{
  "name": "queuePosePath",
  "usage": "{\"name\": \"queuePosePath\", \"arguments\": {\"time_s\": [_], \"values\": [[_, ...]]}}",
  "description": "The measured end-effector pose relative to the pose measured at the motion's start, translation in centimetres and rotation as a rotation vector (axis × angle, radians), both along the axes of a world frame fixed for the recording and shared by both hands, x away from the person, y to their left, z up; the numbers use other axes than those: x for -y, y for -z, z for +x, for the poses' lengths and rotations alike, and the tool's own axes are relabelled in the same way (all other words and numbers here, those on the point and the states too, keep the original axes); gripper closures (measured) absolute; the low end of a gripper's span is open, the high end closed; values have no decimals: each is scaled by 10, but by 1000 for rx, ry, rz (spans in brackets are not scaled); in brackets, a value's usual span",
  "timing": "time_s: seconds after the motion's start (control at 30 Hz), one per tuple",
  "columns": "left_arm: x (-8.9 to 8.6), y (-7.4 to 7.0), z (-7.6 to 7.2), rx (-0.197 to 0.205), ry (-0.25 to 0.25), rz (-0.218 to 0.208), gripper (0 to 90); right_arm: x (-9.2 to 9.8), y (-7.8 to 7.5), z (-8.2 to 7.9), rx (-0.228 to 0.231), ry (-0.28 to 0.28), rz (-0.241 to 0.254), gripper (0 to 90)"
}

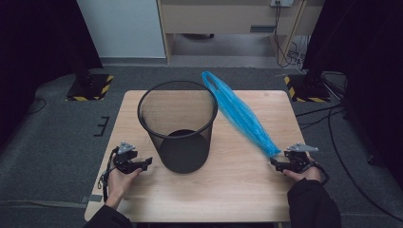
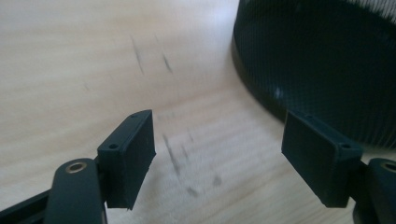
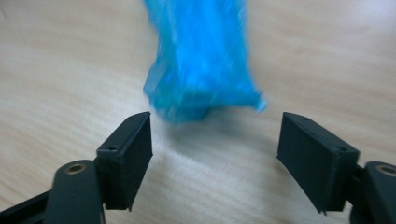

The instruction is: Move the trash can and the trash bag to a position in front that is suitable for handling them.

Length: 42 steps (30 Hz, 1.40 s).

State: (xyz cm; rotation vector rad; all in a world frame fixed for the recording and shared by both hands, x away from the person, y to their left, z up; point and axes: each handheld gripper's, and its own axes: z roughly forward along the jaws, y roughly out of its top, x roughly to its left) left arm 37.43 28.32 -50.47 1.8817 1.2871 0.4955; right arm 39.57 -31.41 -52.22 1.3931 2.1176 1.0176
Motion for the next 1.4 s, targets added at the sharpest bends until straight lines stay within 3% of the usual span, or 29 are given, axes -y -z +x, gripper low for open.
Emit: {"name": "queuePosePath", "arguments": {"time_s": [0.1, 0.2, 0.27, 0.33, 0.4, 0.53, 0.63, 0.7, 0.77, 0.8, 0.83, 0.9, 0.93, 1.0, 1.1, 1.2, 1.23, 1.27, 1.3, 1.4], "values": [[-1, -10, -5, 53, -16, -36, 255, 3, -13, -2, 70, 40, 59, 271], [-1, -16, -7, 82, -20, -51, 257, 2, -26, -1, 140, 9, 61, 285], [-1, -24, -8, 120, -25, -78, 259, -1, -35, 3, 183, -5, 93, 310], [-1, -28, -9, 137, -25, -96, 261, -3, -46, 10, 163, -13, 110, 316], [-1, -30, -9, 147, -27, -136, 265, -8, -54, 18, 185, -9, 107, 313], [0, -36, -10, 177, -31, -127, 270, -18, -59, 31, 193, -11, 110, 310], [-1, -40, -10, 203, -39, -132, 274, -31, -60, 48, 186, -24, 102, 303], [-1, -42, -10, 210, -46, -129, 272, -45, -61, 67, 173, -36, 65, 315], [-2, -42, -10, 214, -59, -122, 272, -49, -60, 73, 166, -40, 61, 328], [-3, -43, -10, 217, -64, -121, 274, -56, -57, 85, 157, -46, 48, 339], [-4, -43, -10, 221, -66, -123, 274, -56, -57, 85, 157, -46, 48, 339], [-5, -43, -8, 227, -66, -130, 280, -64, -52, 96, 133, -56, 41, 361], [-7, -43, -8, 235, -71, -129, 281, -71, -45, 106, 101, -75, 18, 385], [-8, -43, -8, 239, -72, -137, 283, -77, -39, 113, 80, -91, -14, 426], [-8, -43, -7, 237, -63, -155, 298, -79, -33, 117, 47, -90, -19, 475], [-7, -42, -6, 233, -57, -155, 304, -79, -27, 118, 19, -89, -13, 592], [-7, -42, -7, 231, -55, -156, 307, -76, -23, 115, -10, -96, -37, 656], [-6, -42, -7, 232, -53, -158, 307, -76, -23, 115, -10, -96, -37, 656], [-5, -42, -8, 233, -51, -159, 310, -70, -20, 109, -55, -92, -51, 724], [-5, -44, -10, 242, -50, -160, 320, -55, -19, 96, -94, -61, -49, 748]]}}
